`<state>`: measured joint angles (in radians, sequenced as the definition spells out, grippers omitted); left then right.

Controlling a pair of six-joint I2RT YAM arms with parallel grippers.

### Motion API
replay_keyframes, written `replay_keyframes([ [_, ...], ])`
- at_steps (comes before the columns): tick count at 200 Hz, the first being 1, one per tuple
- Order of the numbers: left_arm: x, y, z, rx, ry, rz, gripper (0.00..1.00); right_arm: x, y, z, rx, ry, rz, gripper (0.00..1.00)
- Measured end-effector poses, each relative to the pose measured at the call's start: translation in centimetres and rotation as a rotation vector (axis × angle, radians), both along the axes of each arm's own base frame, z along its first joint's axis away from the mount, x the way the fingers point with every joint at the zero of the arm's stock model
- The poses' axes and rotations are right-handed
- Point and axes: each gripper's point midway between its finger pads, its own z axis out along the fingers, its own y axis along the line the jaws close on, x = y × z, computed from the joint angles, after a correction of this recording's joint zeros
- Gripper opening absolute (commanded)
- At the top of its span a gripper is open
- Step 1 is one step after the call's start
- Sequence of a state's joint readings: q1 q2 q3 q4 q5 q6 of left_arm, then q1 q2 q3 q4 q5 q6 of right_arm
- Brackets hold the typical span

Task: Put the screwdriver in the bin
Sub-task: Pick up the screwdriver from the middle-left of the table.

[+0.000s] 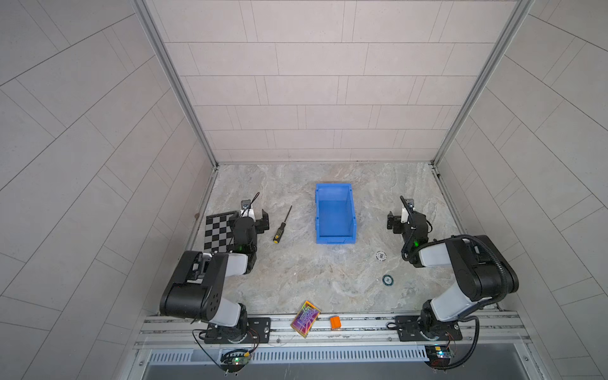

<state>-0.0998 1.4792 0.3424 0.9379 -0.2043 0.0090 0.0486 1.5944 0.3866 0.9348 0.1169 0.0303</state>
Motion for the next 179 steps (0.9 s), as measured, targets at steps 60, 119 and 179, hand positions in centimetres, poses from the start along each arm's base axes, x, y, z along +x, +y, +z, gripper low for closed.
replay_keyframes([
  [60,0.00,-0.01,-0.01,0.000,0.000,0.000,0.99,0.00,0.00,0.00,0.000,0.000,0.000,0.99],
  [119,0.00,-0.01,0.00,0.000,0.000,0.000,0.99,0.00,0.00,0.00,0.000,0.000,0.000,0.99],
  [179,0.03,0.10,-0.02,-0.005,0.000,-0.004,0.99,0.00,0.00,0.00,0.000,0.000,0.000,0.99],
])
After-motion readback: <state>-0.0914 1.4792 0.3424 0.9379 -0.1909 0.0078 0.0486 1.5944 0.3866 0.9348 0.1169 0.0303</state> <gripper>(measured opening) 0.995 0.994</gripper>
